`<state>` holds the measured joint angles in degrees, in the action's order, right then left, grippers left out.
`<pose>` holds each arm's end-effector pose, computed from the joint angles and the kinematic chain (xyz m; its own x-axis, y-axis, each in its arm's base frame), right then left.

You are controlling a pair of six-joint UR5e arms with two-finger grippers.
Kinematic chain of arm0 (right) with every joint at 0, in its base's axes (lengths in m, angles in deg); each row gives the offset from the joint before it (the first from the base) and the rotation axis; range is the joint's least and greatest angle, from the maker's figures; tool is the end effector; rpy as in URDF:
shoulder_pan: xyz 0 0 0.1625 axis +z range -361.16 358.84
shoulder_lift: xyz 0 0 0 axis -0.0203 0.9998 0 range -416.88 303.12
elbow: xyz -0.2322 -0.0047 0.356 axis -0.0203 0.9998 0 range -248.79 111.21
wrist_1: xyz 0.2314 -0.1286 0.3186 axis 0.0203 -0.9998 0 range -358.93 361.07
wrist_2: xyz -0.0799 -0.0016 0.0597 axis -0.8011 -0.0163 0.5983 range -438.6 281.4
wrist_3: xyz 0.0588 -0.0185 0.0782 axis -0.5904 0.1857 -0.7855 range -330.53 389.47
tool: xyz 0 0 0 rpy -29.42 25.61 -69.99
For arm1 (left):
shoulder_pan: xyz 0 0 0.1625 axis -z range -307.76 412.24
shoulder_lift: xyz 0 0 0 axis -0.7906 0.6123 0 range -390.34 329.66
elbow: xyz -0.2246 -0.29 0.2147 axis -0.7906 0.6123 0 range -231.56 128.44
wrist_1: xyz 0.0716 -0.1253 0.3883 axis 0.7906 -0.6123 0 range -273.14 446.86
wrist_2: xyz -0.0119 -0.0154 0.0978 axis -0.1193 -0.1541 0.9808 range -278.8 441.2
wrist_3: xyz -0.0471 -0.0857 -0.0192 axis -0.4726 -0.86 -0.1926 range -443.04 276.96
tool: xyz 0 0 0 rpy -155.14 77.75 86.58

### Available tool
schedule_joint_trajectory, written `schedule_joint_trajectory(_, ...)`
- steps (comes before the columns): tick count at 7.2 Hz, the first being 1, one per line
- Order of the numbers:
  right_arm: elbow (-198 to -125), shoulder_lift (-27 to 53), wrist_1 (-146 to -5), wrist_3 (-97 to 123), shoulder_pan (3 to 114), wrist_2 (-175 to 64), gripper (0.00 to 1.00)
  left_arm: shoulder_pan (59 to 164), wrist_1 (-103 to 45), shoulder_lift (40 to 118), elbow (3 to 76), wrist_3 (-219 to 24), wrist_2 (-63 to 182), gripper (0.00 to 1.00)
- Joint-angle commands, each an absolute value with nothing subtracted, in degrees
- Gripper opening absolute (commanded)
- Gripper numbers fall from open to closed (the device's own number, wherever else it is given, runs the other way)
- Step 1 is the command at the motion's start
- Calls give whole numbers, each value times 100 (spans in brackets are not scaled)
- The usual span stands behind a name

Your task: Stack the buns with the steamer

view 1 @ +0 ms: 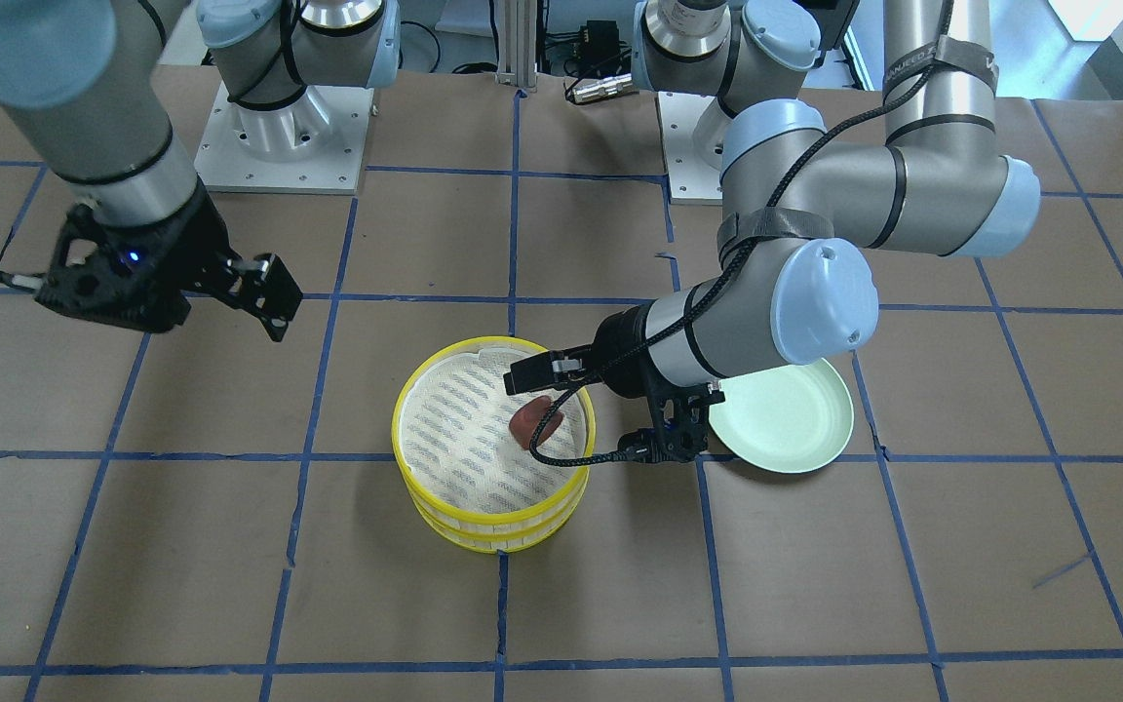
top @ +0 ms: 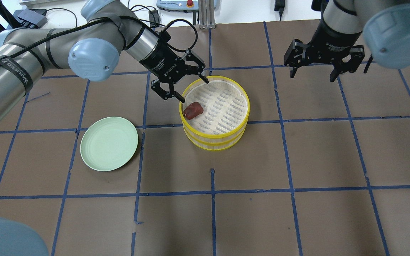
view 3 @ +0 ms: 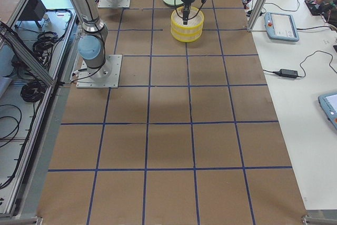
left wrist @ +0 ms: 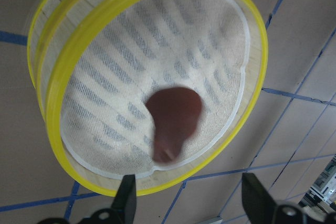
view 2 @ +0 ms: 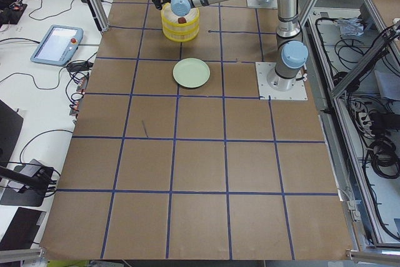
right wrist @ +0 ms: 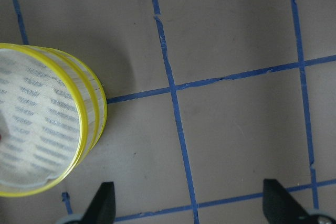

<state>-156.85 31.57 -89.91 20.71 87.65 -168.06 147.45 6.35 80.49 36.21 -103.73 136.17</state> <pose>0.1237 -0.5085 0.4930 -0.9849 0.1725 -0.0130 0.1727 0.9847 -0.0223 -0.2450 -0.5886 0.3383 -0.8023 -0.3625 0.4743 -0.2071 0.9142 0.3484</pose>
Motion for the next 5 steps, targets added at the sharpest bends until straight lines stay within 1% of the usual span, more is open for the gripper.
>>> schedule_joint_trajectory(1, -15054, 3373, -8059, 2121, 8979, -16799, 99, 14866, 697, 7979, 3449, -10545, 14102, 100)
schedule_joint_trajectory(2, -15071, 3382, -8084, 2121, 9093, -16833, 99, 14892, 270, 7831, 3083, -10545, 14715, 100)
schedule_joint_trajectory(3, -15080, 3339, -8093, 2139, 9103, -16869, 100, 14910, -543, 7638, 2635, -10511, 15069, 100)
schedule_joint_trajectory(4, -15114, 3303, -8102, 2295, 9103, -16869, 99, 14927, -1073, 7366, 2422, -10441, 15951, 100)
schedule_joint_trajectory(5, -15167, 3286, -8102, 2628, 9086, -16869, 100, 14928, -1166, 7285, 2472, -10257, 16508, 100)
